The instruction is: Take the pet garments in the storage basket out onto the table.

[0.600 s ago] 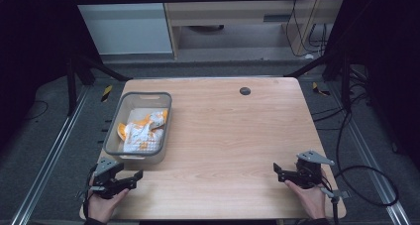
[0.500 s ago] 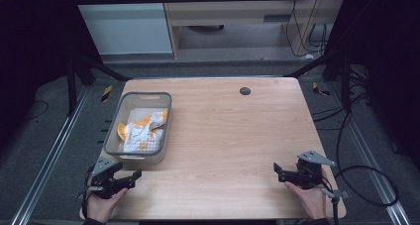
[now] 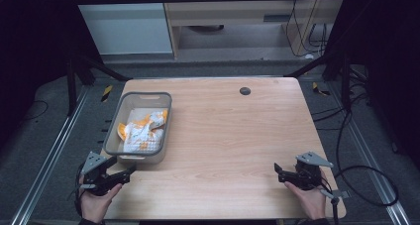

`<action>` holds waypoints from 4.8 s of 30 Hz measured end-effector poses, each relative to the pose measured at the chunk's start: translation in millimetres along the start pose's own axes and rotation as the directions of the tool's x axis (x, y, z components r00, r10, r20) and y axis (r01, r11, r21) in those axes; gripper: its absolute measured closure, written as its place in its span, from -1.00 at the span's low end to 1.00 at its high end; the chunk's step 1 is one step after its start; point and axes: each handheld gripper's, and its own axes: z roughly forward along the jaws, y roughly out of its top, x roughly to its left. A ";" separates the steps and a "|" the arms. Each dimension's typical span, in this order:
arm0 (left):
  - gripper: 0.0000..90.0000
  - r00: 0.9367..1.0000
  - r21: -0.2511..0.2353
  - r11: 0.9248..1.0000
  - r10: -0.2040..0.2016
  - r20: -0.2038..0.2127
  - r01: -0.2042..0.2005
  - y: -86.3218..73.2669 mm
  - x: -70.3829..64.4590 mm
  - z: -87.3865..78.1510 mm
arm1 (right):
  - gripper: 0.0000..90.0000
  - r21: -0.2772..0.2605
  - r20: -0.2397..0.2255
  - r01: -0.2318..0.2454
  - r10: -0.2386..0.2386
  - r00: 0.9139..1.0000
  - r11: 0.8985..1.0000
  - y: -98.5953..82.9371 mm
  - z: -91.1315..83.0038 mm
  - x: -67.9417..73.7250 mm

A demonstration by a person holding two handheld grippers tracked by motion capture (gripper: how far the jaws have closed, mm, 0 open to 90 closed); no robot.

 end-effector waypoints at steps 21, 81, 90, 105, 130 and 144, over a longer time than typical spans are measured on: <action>-0.57 1.000 -0.062 0.998 0.019 -0.001 -0.019 45.0 6.1 -13.0 | -0.74 0.010 0.010 0.012 -0.012 1.000 1.000 -1.2 1.9 -0.4; -0.57 0.987 0.256 0.954 0.153 0.038 -0.158 123.6 20.1 67.6 | -0.74 0.013 -0.003 0.012 -0.012 1.000 1.000 -0.7 3.1 -0.2; -0.57 0.987 0.311 0.937 0.151 0.048 -0.158 123.1 22.1 80.7 | -0.74 0.016 -0.005 0.017 -0.017 1.000 1.000 -0.6 3.6 -0.1; -0.53 0.984 0.374 0.910 0.167 0.068 -0.181 124.1 16.6 101.0 | -0.74 0.027 -0.011 0.014 -0.014 1.000 1.000 -0.7 4.4 0.2; -0.40 0.975 0.474 0.852 0.201 0.095 -0.222 109.5 15.7 130.6 | -0.75 0.046 -0.019 0.023 -0.022 1.000 0.999 -1.5 6.8 1.3; 0.09 0.975 0.518 0.826 0.193 0.108 -0.221 106.7 13.6 140.0 | -0.75 0.053 -0.024 0.024 -0.022 0.999 0.998 -1.7 7.6 1.9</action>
